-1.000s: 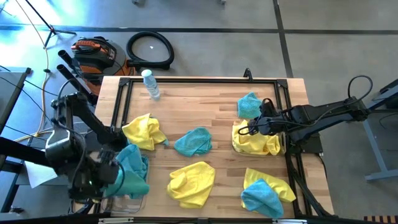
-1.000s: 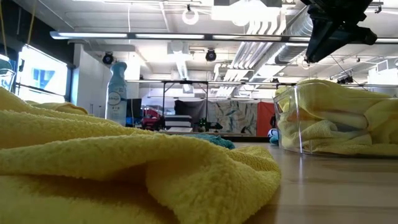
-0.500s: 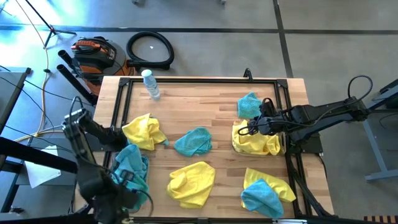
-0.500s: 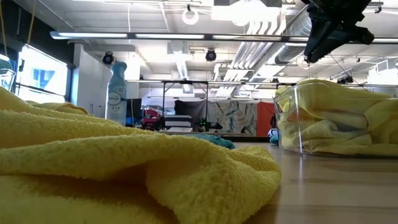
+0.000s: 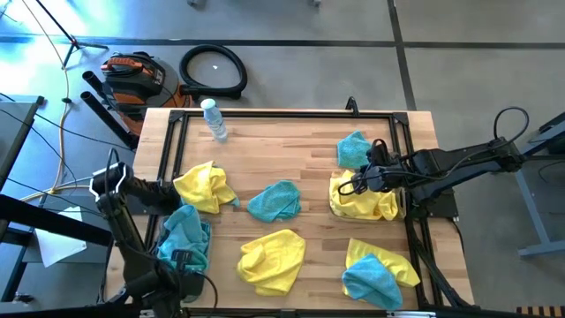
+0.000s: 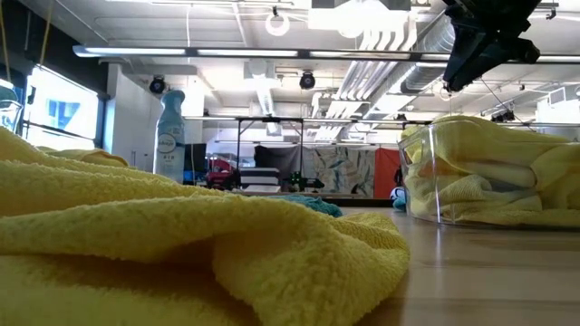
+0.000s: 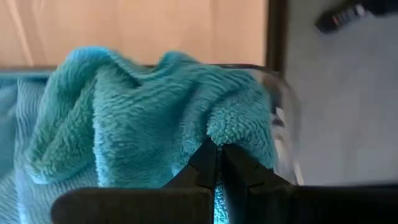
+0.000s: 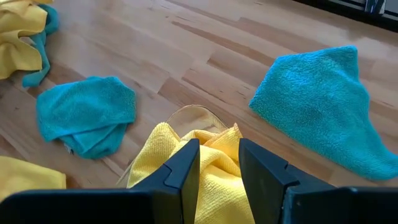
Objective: Sort microfiber towel by color & place in baskets
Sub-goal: Put the blue microfiber towel into the left transparent bin
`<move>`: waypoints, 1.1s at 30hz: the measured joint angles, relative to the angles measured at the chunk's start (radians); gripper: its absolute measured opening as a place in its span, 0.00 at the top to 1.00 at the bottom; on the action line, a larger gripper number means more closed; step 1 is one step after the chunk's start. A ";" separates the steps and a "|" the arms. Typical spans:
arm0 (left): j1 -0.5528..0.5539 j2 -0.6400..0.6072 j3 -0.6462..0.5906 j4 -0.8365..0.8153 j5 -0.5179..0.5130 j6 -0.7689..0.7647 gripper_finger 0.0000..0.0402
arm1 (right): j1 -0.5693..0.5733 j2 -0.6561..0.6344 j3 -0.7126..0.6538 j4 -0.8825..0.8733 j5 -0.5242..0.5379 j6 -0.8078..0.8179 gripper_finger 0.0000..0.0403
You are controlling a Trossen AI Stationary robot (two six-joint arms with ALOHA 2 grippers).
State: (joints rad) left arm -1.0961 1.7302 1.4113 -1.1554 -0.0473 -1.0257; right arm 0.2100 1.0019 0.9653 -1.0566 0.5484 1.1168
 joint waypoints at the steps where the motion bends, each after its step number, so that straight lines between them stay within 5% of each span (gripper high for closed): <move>1: -0.009 -0.002 -0.016 0.012 -0.014 -0.039 1.00 | 0.000 0.000 0.000 0.000 0.000 0.000 0.73; 12: -0.064 -0.015 -0.176 0.232 -0.046 -0.286 1.00 | 0.000 0.000 0.000 0.001 -0.022 -0.018 0.73; 33: -0.079 -0.015 -0.339 0.435 -0.039 -0.422 1.00 | 0.000 0.000 0.000 0.024 -0.026 -0.018 0.73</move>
State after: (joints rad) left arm -1.1755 1.7153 1.0721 -0.7208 -0.0860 -1.4475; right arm 0.2100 1.0023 0.9653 -1.0327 0.5225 1.0988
